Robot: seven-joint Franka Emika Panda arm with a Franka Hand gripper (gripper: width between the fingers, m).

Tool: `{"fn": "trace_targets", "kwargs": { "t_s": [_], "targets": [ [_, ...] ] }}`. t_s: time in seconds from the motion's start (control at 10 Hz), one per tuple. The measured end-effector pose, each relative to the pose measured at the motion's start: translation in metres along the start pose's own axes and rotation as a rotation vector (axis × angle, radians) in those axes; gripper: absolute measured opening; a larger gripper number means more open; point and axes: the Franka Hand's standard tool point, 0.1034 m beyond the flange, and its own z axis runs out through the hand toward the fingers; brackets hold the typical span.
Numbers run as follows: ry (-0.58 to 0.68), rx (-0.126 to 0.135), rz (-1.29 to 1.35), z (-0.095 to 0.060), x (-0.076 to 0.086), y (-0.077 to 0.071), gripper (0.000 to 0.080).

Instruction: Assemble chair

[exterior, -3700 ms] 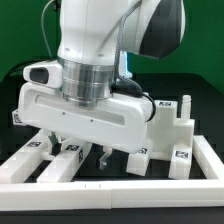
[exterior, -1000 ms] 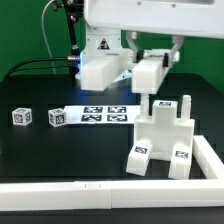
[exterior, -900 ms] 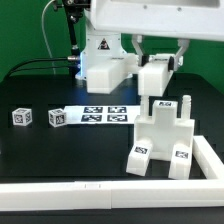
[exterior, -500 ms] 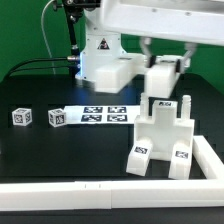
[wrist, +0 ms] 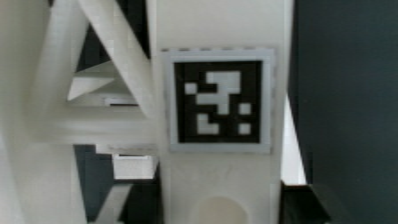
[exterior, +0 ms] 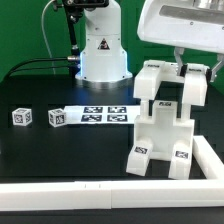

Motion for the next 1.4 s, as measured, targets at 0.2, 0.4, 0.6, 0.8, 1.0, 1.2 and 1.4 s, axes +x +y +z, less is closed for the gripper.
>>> {"fn": "trace_targets", "kwargs": {
  "t_s": [0.2, 0.4, 0.6, 0.8, 1.0, 1.2, 1.4],
  "targets": [
    [0.008, 0.003, -0.014, 0.0084, -0.0035, 0.0026, 0.0288],
    [0.024, 0.013, -0.006, 0.0086, 0.0012, 0.004, 0.0288],
    [0.022, 0.026, 0.026, 0.0087, 0.0027, 0.0052, 0.0288],
    [0.022, 0.036, 0.046, 0.0067, 0.0061, 0.0059, 0.0288],
    [0.02, 0.034, 0.045, 0.0081, 0.0054, 0.0059, 0.0288],
    [0.014, 0.05, 0.11, 0.0085, 0.0037, 0.0061, 0.0288],
    [0.001, 0.089, 0.19, 0.0084, 0.0017, 0.0048, 0.0288]
  ]
}}
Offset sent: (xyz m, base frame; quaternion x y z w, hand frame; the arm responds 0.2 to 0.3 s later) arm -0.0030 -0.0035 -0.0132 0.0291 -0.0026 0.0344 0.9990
